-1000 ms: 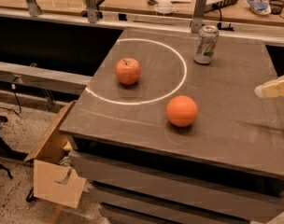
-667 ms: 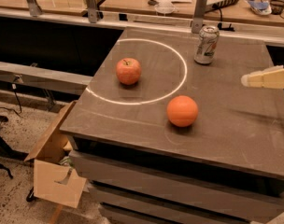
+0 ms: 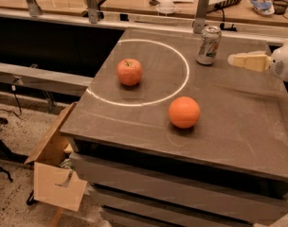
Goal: Knock 7up can over
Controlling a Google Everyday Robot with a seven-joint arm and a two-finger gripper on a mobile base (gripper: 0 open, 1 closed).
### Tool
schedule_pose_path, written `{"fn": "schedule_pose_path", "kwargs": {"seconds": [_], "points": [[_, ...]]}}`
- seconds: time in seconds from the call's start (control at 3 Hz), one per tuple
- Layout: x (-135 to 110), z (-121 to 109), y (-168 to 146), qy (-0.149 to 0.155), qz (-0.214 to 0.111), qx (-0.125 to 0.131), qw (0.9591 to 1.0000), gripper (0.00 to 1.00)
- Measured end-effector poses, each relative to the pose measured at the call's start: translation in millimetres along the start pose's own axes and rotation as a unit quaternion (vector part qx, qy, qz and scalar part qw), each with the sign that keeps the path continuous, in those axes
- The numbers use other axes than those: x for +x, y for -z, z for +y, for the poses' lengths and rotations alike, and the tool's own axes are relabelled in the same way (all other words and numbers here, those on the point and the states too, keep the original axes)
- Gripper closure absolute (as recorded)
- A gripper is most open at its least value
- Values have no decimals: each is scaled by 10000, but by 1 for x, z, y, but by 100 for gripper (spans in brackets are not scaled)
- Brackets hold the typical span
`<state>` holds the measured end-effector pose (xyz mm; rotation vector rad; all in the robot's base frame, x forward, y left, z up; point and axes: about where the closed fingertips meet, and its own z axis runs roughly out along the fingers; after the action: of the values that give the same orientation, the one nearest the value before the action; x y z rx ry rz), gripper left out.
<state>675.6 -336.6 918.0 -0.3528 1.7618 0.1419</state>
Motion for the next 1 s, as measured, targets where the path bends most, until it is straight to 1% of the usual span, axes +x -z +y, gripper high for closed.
{"fn": "schedule_pose_path", "kwargs": {"seconds": [0.33,0.67,1.0], "points": [[-9,4,-33,142,-195,-60,9997,0],[-17,11,-67,193,-292,-196,9992,0],[-23,33,-100,169,-331,-528,9979,0]]}}
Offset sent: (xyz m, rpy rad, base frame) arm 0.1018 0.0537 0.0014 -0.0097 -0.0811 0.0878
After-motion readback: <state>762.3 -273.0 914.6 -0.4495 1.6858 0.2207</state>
